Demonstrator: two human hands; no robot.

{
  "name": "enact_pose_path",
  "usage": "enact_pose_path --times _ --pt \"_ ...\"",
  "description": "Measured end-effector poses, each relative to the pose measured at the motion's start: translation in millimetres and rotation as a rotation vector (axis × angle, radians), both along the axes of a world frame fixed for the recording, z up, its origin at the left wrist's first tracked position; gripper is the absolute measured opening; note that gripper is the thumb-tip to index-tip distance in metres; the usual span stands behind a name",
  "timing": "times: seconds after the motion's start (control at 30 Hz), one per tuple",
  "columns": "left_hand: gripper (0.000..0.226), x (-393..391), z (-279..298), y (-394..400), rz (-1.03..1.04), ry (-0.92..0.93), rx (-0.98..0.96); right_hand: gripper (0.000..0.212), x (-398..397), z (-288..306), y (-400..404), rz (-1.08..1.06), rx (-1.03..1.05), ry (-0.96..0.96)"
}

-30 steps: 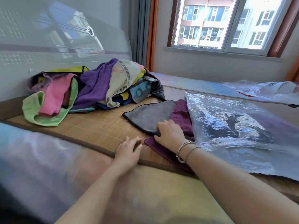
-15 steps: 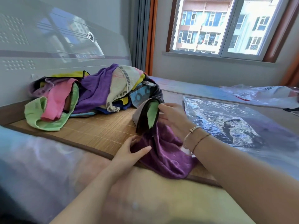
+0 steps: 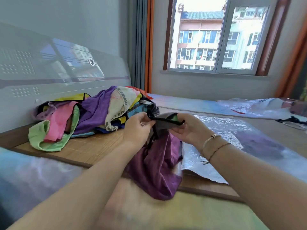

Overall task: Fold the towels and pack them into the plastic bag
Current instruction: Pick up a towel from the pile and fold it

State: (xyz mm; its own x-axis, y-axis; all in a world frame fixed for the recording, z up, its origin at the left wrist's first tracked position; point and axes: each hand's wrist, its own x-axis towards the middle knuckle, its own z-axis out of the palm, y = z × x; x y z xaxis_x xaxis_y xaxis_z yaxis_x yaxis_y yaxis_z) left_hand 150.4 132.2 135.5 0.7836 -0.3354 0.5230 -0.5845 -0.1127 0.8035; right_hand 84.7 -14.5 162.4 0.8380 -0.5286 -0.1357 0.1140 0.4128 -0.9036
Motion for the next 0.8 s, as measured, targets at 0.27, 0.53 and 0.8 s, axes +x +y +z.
enact_pose_path --times 0.27,0.53,0.8 --pt "0.022 -25 9 -25 -0.321 0.208 0.072 0.017 -37 6 -40 -0.034 -0.856 0.438" --pt "0.024 -28 35 -64 -0.272 0.029 0.023 0.022 -57 27 -81 -0.374 -1.178 0.376" --pt "0.009 -54 80 -129 -0.26 -0.165 -0.047 0.029 -94 32 -133 -0.532 -0.299 -0.229"
